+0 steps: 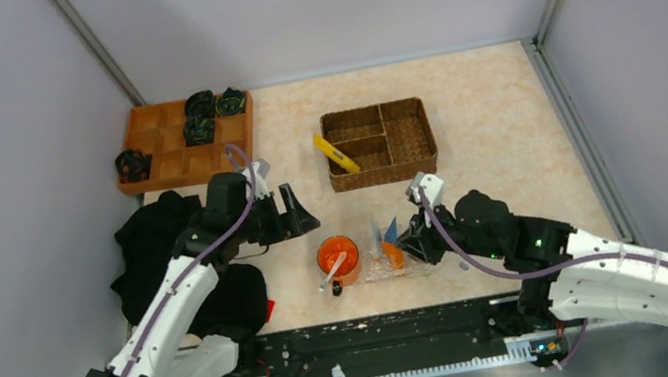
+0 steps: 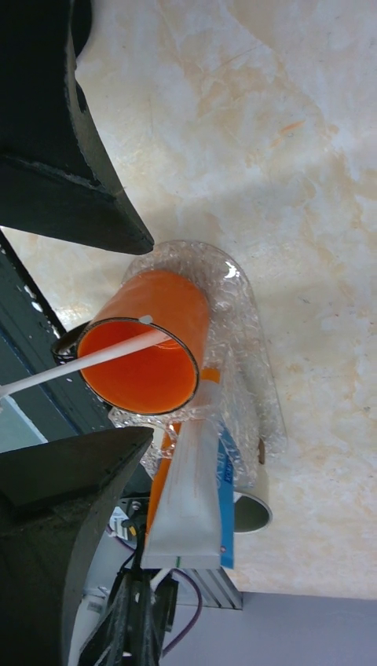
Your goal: Prepare toiletry sets of a toothbrush and toothpaste on the tray
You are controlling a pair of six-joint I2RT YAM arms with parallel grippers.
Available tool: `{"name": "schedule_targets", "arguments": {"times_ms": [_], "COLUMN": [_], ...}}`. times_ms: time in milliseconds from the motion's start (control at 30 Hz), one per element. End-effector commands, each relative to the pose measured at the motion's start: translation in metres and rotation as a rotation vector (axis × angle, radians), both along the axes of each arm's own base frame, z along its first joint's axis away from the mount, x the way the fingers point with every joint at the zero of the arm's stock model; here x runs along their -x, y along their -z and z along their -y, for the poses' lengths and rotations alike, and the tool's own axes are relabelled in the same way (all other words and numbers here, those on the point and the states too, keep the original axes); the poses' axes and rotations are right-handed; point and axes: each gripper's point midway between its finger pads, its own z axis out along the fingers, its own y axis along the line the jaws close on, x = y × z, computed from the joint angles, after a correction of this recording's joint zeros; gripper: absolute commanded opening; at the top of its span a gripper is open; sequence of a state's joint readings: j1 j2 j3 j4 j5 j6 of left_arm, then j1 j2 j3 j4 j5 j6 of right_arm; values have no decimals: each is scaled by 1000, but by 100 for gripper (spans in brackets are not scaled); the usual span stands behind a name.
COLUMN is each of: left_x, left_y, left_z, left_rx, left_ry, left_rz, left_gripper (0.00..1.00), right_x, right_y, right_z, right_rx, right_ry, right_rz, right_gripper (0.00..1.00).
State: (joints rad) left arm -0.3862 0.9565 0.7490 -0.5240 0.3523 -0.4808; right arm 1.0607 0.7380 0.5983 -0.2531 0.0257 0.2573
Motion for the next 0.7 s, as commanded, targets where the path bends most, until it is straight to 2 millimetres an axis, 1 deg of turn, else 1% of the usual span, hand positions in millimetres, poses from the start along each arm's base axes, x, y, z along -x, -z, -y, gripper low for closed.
{"name": "schedule_targets", "arguments": {"times_ms": [0, 100, 233, 267, 333, 433, 533, 567, 633, 667], "left_x": [-24, -45, -80, -89, -108, -136, -157, -163, -175, -183], "left_y": [-29, -43, -63, -65, -63, -43, -18, -10, 4, 5], "left_z": [8, 14, 25, 28, 31, 33, 36, 38, 37, 34], "left_rx": [16, 13, 22, 22, 4, -49, -94, -109, -144, -166], "left_ry": [6, 0, -18, -23, -40, -65, -74, -78, -92, -111], "left_rz": [63, 85, 130, 138, 139, 123, 89, 79, 61, 64], "left_gripper": [87, 88, 89, 89, 88, 85, 72, 69, 69, 69], "right_x": [2, 3, 5, 5, 7, 10, 11, 11, 12, 12], "right_y": [-50, -61, -70, -72, -77, -81, -83, -84, -84, -83], "right_z": [3, 9, 16, 18, 21, 26, 31, 32, 34, 35], "right_rx": [-99, -101, -109, -114, -123, -129, -132, -133, -135, -135], "right_ry": [14, 23, 39, 41, 41, 45, 53, 56, 56, 57], "right_rz": [50, 55, 53, 55, 56, 57, 60, 61, 60, 60], "right_gripper": [15, 15, 16, 16, 16, 16, 16, 16, 16, 16]}}
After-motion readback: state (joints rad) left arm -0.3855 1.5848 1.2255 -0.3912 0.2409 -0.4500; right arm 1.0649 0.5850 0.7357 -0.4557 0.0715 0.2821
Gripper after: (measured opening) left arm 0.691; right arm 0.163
